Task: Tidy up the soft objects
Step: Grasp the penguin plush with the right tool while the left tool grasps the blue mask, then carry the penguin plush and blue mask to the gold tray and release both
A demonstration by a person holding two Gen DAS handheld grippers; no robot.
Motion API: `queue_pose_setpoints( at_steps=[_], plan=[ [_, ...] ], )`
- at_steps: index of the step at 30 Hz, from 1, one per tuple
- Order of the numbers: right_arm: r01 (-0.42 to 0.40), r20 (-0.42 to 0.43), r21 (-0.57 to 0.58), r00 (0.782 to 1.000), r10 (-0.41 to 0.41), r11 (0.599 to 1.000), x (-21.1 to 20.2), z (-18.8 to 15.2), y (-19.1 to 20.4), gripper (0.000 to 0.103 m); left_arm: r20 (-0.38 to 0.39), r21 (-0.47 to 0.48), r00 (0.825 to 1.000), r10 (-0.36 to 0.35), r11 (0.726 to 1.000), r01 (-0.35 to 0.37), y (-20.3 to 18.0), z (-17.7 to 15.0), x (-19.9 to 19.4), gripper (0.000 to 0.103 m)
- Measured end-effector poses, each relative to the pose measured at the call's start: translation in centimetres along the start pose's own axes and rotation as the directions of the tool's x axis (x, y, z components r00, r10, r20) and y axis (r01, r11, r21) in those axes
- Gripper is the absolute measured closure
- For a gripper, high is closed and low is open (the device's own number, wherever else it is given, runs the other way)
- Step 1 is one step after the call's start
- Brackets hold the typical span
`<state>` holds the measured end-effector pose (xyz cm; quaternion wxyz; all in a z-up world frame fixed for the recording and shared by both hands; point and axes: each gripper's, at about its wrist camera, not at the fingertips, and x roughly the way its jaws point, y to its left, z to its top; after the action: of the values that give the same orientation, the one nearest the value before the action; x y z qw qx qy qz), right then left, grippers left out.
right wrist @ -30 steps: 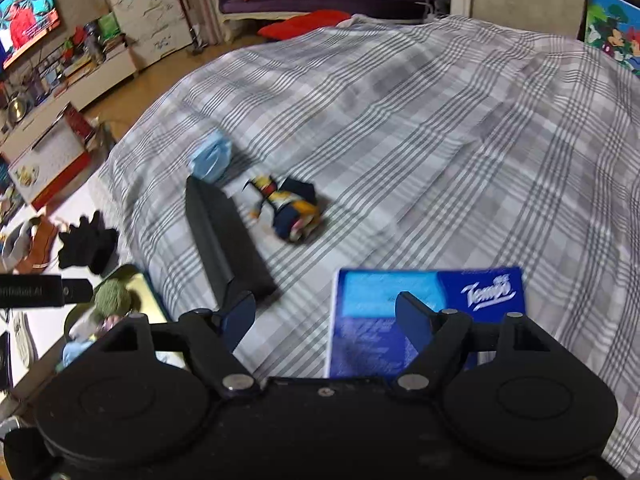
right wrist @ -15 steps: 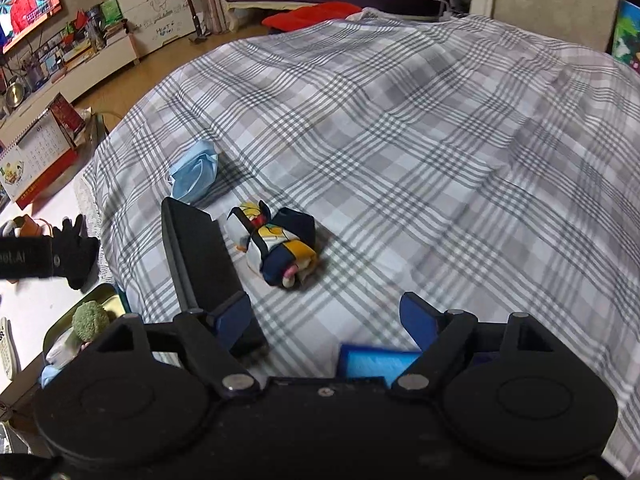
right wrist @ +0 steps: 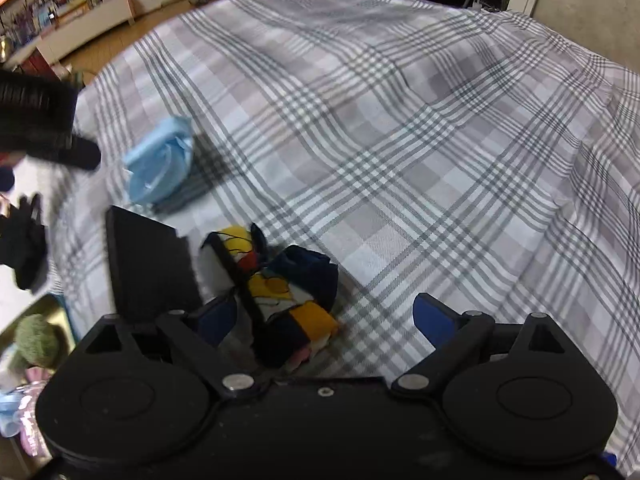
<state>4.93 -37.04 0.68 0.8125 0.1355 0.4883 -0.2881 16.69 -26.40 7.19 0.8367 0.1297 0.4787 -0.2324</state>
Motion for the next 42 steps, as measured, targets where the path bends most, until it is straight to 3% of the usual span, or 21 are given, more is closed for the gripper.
queue_pose_setpoints(
  at_steps=[6,9,13,15,16,18,24,26,30,36,42],
  plan=[
    [-0.068,-0.014,0.045,0.998,0.068,0.997,2.0,-0.1,-0.4,0.006,-0.017,-0.023,1.000,-0.008,1.000,0.008,-0.1,1.2,3.4,0.018],
    [-0.111,-0.008,0.042,0.994,0.112,0.993,2.0,-0.5,-0.5,0.011,-0.053,-0.048,0.998,-0.032,0.998,0.029,-0.2,1.4,5.4,0.018],
    [-0.199,-0.027,0.050,0.979,0.200,0.979,2.3,-0.5,-0.7,0.028,-0.089,-0.082,0.995,-0.049,0.996,0.042,-0.9,1.5,7.7,0.018],
    [-0.239,-0.030,0.035,0.970,0.240,0.970,2.2,-0.5,-0.7,0.045,-0.092,-0.106,0.994,-0.059,0.993,0.050,-1.1,1.6,8.4,0.018],
    [-0.277,-0.038,0.032,0.960,0.278,0.960,2.1,-0.5,-0.8,0.059,-0.093,-0.112,0.993,-0.065,0.992,0.055,-1.2,1.7,8.8,0.018],
    [-0.317,-0.053,0.051,0.946,0.320,0.947,2.0,-0.3,-1.2,0.060,-0.103,-0.120,0.992,-0.069,0.991,0.056,-1.6,1.9,9.5,0.018],
    [-0.281,-0.010,0.122,0.959,0.284,0.952,1.0,0.0,-3.6,0.062,-0.122,-0.134,0.990,-0.069,0.990,0.052,-2.1,2.2,10.8,0.024],
    [-0.251,0.011,0.145,0.968,0.252,0.957,0.6,0.1,-4.5,0.062,-0.127,-0.148,0.990,-0.067,0.988,0.048,-2.0,2.3,11.1,0.038],
    [-0.229,0.021,0.188,0.973,0.229,0.955,0.4,0.0,-6.0,0.062,-0.127,-0.130,0.990,-0.056,0.991,0.040,-2.4,2.3,11.1,0.053],
    [-0.198,0.050,0.222,0.980,0.192,0.955,-0.2,0.1,-7.8,0.062,-0.082,-0.085,0.996,-0.042,0.996,0.035,-3.0,2.4,8.2,0.054],
    [-0.174,0.113,0.232,0.982,0.152,0.957,-3.2,-0.2,-8.9,0.062,-0.006,-0.018,0.999,-0.053,0.998,0.053,-2.3,0.9,0.9,0.054]
  ],
)
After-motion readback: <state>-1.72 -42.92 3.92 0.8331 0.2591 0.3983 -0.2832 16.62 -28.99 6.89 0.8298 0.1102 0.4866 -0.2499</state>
